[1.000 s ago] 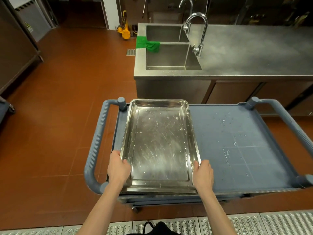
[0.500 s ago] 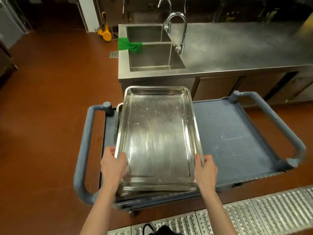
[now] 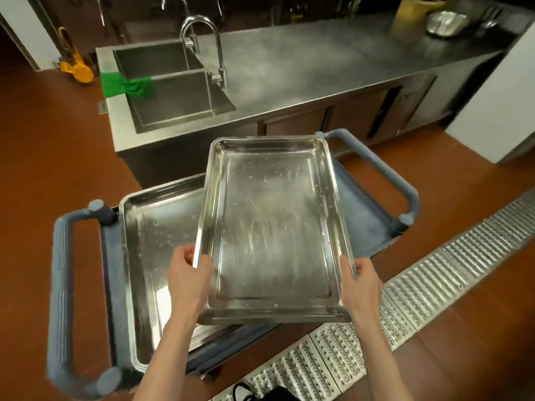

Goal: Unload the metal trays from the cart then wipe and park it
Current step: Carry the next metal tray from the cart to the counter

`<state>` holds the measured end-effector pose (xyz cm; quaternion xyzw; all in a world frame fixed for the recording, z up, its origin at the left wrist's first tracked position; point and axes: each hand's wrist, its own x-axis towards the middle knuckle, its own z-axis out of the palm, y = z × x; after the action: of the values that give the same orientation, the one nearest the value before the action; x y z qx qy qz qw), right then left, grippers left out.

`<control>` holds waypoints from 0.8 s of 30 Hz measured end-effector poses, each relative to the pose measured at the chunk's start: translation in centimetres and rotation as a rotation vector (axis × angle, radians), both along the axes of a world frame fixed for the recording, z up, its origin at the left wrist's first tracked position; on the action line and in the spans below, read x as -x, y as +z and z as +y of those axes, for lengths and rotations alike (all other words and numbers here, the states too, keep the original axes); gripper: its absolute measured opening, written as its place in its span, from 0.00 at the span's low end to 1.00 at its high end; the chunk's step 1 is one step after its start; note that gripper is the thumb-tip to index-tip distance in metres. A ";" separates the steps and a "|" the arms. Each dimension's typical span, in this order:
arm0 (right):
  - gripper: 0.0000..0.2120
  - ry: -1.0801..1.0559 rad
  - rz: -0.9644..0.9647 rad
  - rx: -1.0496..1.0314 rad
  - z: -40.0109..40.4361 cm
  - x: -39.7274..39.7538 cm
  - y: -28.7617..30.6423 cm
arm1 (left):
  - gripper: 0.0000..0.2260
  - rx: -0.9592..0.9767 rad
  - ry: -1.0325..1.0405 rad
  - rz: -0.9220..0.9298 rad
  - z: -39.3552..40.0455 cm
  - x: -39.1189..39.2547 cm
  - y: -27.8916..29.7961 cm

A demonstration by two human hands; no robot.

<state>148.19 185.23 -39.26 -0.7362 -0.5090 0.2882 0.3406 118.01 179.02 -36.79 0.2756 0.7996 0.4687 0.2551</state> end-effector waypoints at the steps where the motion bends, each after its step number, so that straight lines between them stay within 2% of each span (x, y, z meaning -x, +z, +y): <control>1: 0.12 -0.020 0.002 -0.001 -0.3 -1.2 0.2 | 0.08 -0.003 -0.019 -0.004 0.3 -1.0 0.1; 7: 0.13 -0.161 0.025 -0.050 -2.9 -7.5 1.7 | 0.05 -0.012 -0.144 0.016 2.5 -6.8 0.8; 11: 0.11 -0.265 0.054 -0.070 -4.6 -11.8 2.7 | 0.04 -0.048 -0.246 0.025 3.7 -11.5 1.4; 15: 0.16 -0.376 0.083 -0.062 -7.1 -15.8 3.0 | 0.05 -0.065 -0.325 0.021 3.9 -15.7 1.6; 24: 0.15 -0.563 0.085 -0.029 -11.9 -24.8 3.9 | 0.07 -0.051 -0.484 0.040 3.9 -26.2 2.3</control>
<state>173.00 173.30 -35.37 -0.8310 -0.2737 0.2054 0.4386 144.26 182.89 -34.53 0.4749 0.7030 0.4082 0.3370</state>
